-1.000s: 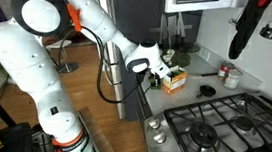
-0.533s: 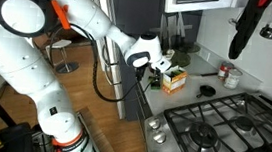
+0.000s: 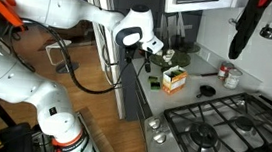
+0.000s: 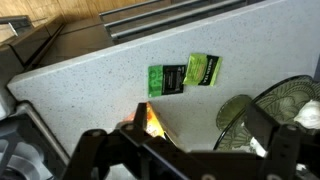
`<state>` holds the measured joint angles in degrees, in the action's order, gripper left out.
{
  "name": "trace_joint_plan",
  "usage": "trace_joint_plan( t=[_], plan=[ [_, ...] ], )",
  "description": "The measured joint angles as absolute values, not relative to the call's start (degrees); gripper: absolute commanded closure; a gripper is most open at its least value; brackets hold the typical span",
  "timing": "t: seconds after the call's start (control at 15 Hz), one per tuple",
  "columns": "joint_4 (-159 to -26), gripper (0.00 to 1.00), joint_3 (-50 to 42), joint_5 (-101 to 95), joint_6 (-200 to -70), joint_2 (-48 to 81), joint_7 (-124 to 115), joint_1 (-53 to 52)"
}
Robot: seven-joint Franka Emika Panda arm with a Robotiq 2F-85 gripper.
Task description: Remove two sachets from the orange box
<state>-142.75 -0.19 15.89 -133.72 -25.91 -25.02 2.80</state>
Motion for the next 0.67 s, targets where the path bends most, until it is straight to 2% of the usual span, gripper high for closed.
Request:
trace_joint_plan(
  t=[0.27, 0.67],
  plan=[
    [-140.2, 0.00, 2.1, 13.3, -122.3, -32.8, -26.6, 3.7],
    [-138.5, 0.00, 5.1, 11.0, -120.7, -36.9, -25.3, 3.7]
  ],
)
